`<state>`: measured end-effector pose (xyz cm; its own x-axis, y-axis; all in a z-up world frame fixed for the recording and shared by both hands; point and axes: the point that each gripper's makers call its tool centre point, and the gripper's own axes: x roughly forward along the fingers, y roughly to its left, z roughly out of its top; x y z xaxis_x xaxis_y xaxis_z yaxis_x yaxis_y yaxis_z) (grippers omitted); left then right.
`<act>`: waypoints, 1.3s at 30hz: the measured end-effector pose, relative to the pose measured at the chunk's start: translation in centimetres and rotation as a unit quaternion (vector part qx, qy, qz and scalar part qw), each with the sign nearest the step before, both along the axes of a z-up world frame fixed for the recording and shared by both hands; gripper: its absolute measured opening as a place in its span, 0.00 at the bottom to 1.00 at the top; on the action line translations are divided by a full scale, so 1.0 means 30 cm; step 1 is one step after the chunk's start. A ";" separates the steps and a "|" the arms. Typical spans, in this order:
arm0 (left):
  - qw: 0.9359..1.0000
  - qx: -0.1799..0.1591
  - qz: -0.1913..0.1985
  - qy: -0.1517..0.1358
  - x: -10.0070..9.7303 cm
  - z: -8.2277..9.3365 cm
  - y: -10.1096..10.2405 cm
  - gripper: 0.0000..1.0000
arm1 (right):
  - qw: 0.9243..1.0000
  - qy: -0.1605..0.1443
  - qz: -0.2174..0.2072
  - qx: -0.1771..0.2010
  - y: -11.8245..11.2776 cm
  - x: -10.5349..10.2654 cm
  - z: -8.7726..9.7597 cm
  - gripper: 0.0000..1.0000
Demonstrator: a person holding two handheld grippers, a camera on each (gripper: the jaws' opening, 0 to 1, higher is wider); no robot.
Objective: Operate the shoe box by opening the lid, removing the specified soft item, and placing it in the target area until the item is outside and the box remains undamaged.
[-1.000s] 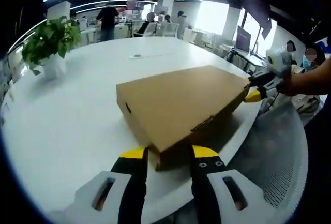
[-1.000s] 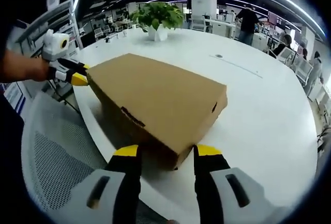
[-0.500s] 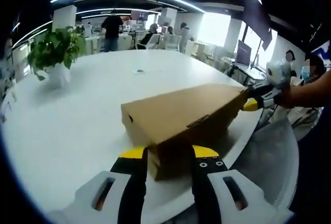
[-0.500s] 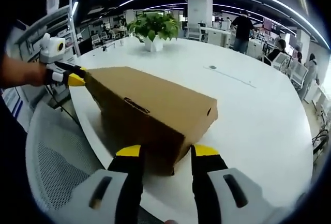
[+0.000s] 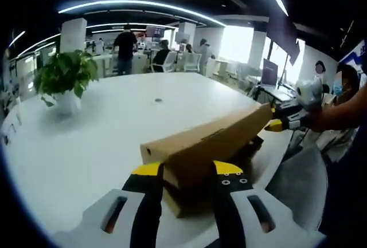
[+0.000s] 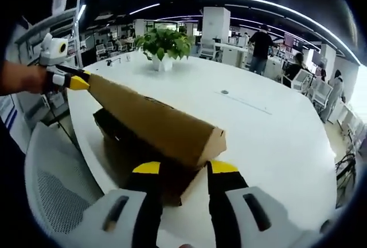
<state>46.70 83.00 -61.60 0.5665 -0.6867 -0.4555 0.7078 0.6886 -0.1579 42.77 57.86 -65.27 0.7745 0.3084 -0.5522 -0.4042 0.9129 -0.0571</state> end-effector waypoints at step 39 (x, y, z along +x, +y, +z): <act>0.996 0.003 0.089 0.027 0.066 -0.030 0.135 0.27 | 0.996 -0.070 -0.028 -0.042 -0.082 0.216 0.165 0.02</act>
